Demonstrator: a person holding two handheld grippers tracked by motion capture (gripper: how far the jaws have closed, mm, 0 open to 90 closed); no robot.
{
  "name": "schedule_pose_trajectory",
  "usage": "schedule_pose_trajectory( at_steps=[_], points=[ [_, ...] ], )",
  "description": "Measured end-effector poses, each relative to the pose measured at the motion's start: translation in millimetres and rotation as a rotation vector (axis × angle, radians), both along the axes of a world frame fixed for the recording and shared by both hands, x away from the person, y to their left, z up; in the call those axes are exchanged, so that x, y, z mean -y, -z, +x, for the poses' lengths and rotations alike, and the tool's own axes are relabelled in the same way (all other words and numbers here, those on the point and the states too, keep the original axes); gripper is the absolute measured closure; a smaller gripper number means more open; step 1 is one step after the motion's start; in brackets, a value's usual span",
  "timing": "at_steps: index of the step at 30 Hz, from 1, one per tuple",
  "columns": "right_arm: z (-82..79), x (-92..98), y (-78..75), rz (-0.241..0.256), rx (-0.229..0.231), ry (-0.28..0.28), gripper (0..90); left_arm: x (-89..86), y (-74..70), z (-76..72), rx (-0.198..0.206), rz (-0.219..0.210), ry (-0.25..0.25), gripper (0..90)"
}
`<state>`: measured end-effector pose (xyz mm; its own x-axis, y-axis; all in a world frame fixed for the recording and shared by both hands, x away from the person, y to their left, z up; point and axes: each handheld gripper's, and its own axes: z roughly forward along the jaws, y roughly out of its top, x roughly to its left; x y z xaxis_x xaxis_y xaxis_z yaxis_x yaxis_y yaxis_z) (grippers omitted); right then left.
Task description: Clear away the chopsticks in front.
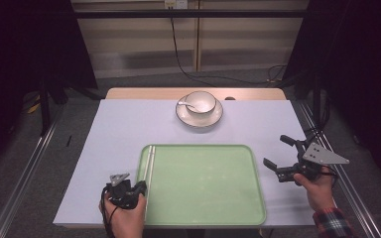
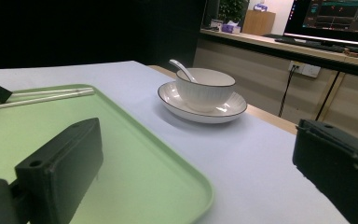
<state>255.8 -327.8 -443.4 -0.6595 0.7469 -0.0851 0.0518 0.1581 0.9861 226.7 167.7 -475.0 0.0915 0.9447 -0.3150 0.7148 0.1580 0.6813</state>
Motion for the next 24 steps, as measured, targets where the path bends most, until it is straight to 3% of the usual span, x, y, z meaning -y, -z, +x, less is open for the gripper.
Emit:
schedule_pose_trajectory(
  at_steps=[11,24],
  points=[
    [0.0,0.4,0.2,-0.01,0.004,-0.006,1.0,2.0,-0.8,0.2,-0.002,0.033,0.005,84.9],
    [-0.2,0.9,0.2,-0.014,0.004,-0.01,1.0,3.7,-0.7,1.5,-0.001,0.037,0.001,84.7]
  ],
)
